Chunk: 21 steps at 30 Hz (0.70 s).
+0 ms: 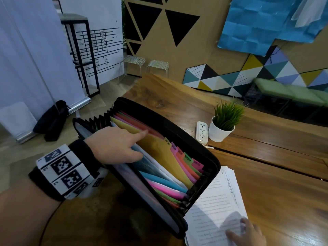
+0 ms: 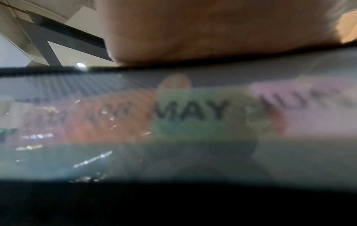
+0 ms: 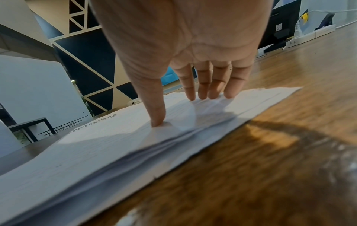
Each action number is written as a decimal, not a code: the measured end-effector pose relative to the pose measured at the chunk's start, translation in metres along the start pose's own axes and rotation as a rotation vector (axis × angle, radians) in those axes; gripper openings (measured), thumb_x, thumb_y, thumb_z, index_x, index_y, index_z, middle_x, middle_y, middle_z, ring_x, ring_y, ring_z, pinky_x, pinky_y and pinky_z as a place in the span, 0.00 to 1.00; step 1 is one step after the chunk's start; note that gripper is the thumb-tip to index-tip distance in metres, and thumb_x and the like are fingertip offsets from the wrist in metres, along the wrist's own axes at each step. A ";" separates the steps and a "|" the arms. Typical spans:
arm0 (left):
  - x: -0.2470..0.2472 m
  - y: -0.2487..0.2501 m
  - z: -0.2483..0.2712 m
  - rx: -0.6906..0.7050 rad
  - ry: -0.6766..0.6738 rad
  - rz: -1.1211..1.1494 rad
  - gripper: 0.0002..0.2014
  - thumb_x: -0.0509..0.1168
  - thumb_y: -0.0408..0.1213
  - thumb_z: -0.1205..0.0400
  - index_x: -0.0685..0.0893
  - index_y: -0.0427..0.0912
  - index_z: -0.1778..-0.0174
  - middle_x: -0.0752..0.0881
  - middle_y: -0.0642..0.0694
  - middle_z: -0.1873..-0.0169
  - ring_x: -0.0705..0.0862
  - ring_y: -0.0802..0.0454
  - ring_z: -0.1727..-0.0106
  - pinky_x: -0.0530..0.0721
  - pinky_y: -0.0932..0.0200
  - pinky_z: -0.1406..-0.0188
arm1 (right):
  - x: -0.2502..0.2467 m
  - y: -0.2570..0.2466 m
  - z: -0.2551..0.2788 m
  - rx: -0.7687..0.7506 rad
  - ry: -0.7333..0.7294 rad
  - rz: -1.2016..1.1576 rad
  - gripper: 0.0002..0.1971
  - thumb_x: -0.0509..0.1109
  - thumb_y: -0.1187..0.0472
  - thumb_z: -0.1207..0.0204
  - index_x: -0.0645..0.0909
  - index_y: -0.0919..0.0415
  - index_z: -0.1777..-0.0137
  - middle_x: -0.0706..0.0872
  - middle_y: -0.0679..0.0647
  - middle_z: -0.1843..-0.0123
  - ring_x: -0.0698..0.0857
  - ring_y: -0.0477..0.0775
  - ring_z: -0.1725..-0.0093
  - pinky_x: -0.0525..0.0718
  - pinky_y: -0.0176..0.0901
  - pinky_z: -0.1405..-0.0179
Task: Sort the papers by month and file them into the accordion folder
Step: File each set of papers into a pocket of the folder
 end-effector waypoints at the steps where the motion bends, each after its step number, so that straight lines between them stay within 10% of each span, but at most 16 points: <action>1: 0.000 0.000 0.000 0.007 -0.005 0.003 0.35 0.52 0.54 0.18 0.46 0.54 0.16 0.72 0.50 0.78 0.69 0.59 0.77 0.66 0.62 0.76 | 0.000 -0.001 0.000 0.000 -0.002 -0.002 0.39 0.73 0.38 0.36 0.64 0.51 0.28 0.74 0.55 0.33 0.72 0.55 0.30 0.67 0.43 0.30; 9: 0.001 -0.001 -0.002 0.072 0.028 0.001 0.29 0.50 0.56 0.18 0.57 0.59 0.18 0.72 0.52 0.77 0.70 0.60 0.76 0.67 0.64 0.75 | 0.003 0.002 -0.001 0.016 -0.023 0.016 0.39 0.72 0.37 0.36 0.63 0.49 0.27 0.73 0.54 0.33 0.72 0.54 0.30 0.67 0.44 0.29; 13: 0.000 -0.006 -0.006 0.139 0.180 -0.003 0.38 0.34 0.65 0.34 0.80 0.59 0.38 0.83 0.54 0.63 0.80 0.61 0.60 0.81 0.58 0.56 | 0.005 0.003 -0.004 0.026 -0.080 -0.019 0.40 0.74 0.39 0.36 0.63 0.52 0.27 0.73 0.57 0.33 0.72 0.56 0.31 0.68 0.48 0.29; 18: -0.005 0.000 -0.005 0.315 0.205 0.029 0.22 0.46 0.53 0.21 0.84 0.47 0.54 0.85 0.48 0.52 0.81 0.50 0.49 0.82 0.52 0.54 | 0.006 0.006 -0.006 0.049 -0.091 0.002 0.38 0.75 0.38 0.38 0.66 0.50 0.30 0.75 0.57 0.33 0.72 0.58 0.31 0.69 0.48 0.30; 21: -0.003 -0.007 -0.011 0.234 0.118 0.084 0.29 0.41 0.67 0.28 0.82 0.54 0.55 0.84 0.56 0.55 0.80 0.58 0.51 0.77 0.51 0.40 | 0.002 0.005 -0.007 0.077 -0.072 0.031 0.41 0.75 0.35 0.41 0.65 0.49 0.30 0.71 0.56 0.30 0.68 0.58 0.28 0.67 0.48 0.29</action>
Point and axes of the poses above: each hand's wrist, its own z-axis away from the middle knuckle, its own x-axis out of the palm, y = z × x, the point moved 3 cm from there along -z, towards the middle knuckle
